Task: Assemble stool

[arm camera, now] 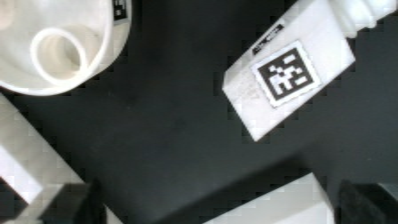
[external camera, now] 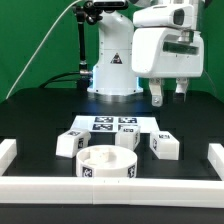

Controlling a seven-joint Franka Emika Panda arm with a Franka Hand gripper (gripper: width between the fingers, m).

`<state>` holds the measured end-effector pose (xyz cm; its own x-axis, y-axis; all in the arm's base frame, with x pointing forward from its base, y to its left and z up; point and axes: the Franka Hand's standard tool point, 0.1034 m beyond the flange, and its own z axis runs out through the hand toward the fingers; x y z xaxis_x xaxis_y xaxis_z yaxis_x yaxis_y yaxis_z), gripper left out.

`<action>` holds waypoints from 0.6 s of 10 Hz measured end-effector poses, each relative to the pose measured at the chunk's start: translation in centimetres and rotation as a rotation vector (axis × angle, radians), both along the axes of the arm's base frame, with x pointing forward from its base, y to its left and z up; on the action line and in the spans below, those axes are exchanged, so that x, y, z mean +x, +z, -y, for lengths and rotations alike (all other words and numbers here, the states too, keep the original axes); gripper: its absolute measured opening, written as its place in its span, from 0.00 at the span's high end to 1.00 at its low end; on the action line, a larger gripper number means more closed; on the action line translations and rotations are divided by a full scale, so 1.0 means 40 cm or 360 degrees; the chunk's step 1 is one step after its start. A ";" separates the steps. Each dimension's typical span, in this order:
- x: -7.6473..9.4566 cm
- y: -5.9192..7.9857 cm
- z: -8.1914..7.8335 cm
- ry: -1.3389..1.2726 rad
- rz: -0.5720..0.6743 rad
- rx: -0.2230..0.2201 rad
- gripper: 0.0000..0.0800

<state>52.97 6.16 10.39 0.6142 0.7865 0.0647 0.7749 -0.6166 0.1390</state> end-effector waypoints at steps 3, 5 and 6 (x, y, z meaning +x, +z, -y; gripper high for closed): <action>0.000 0.000 -0.001 0.0010 0.0028 -0.0010 0.19; 0.000 -0.003 0.008 0.0039 0.0023 -0.0017 0.19; -0.005 -0.015 0.052 0.0157 0.0005 -0.0044 0.19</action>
Offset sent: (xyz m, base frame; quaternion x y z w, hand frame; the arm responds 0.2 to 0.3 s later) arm 0.0000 0.0000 0.0000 0.0000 0.0000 0.0000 1.0000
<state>52.78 4.09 9.81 0.5337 0.8445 0.0440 0.8311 -0.5334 0.1573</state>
